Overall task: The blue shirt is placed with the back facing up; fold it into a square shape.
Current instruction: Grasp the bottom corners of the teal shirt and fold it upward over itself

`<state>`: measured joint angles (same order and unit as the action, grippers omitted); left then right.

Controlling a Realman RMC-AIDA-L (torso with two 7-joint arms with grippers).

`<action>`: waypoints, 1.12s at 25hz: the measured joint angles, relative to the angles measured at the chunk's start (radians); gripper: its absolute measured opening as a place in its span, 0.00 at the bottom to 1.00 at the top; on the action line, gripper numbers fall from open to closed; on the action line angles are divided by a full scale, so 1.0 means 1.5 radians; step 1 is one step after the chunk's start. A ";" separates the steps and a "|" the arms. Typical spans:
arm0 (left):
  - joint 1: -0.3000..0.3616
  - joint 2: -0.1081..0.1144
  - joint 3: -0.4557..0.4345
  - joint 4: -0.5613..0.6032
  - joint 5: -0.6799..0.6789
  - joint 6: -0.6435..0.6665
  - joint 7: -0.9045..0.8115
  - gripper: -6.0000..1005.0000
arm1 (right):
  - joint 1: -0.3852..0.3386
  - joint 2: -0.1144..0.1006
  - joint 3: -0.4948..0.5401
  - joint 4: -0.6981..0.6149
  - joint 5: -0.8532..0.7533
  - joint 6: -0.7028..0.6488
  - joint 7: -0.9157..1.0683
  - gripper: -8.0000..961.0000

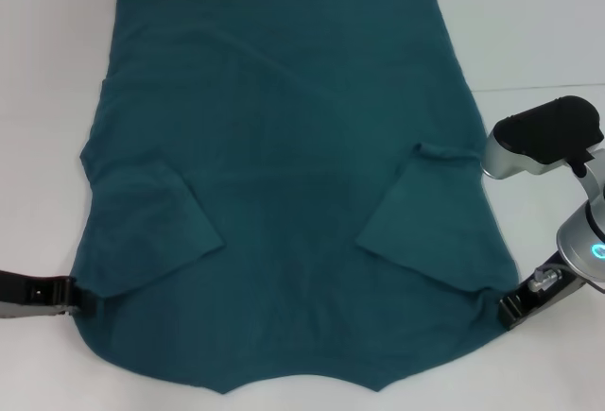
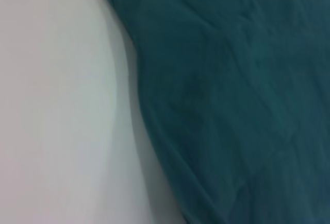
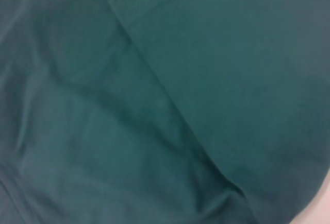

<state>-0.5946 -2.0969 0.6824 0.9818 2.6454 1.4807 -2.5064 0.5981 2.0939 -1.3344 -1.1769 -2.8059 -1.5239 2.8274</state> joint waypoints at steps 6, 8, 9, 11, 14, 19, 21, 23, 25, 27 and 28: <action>0.004 0.001 -0.007 0.000 -0.027 0.015 0.026 0.03 | 0.001 -0.001 0.024 -0.002 0.022 -0.008 -0.046 0.08; 0.004 0.003 -0.009 0.000 -0.030 0.026 0.029 0.03 | 0.001 -0.002 0.030 -0.004 0.035 -0.019 -0.061 0.08; 0.006 0.005 -0.009 0.001 -0.031 0.036 0.029 0.03 | 0.003 -0.003 0.035 -0.004 0.045 -0.035 -0.076 0.08; 0.009 0.007 -0.009 0.004 -0.031 0.055 0.029 0.03 | 0.009 -0.005 0.042 -0.005 0.049 -0.065 -0.102 0.08; 0.012 0.011 -0.013 0.006 -0.027 0.083 0.026 0.03 | 0.014 -0.006 0.045 -0.007 0.043 -0.106 -0.126 0.08; 0.020 0.017 -0.040 0.007 -0.019 0.146 0.025 0.03 | 0.015 -0.009 0.052 -0.021 0.041 -0.185 -0.159 0.08; 0.024 0.020 -0.045 0.008 -0.016 0.185 0.028 0.03 | 0.013 -0.011 0.059 -0.029 0.041 -0.220 -0.177 0.08; 0.029 0.020 -0.045 0.012 -0.010 0.214 0.028 0.03 | 0.007 -0.011 0.063 -0.042 0.041 -0.247 -0.193 0.08; 0.038 0.018 -0.045 0.022 0.002 0.242 0.029 0.03 | -0.004 -0.010 0.067 -0.064 0.041 -0.280 -0.213 0.08; 0.046 0.015 -0.042 0.026 0.013 0.269 0.031 0.03 | -0.019 -0.008 0.064 -0.084 0.041 -0.303 -0.231 0.08; 0.050 0.013 -0.039 0.026 0.018 0.283 0.032 0.03 | -0.029 -0.008 0.056 -0.091 0.041 -0.308 -0.236 0.08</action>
<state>-0.5193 -2.0772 0.6237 1.0213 2.6716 1.9051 -2.4585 0.5553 2.0814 -1.2510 -1.3129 -2.7443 -1.9859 2.4730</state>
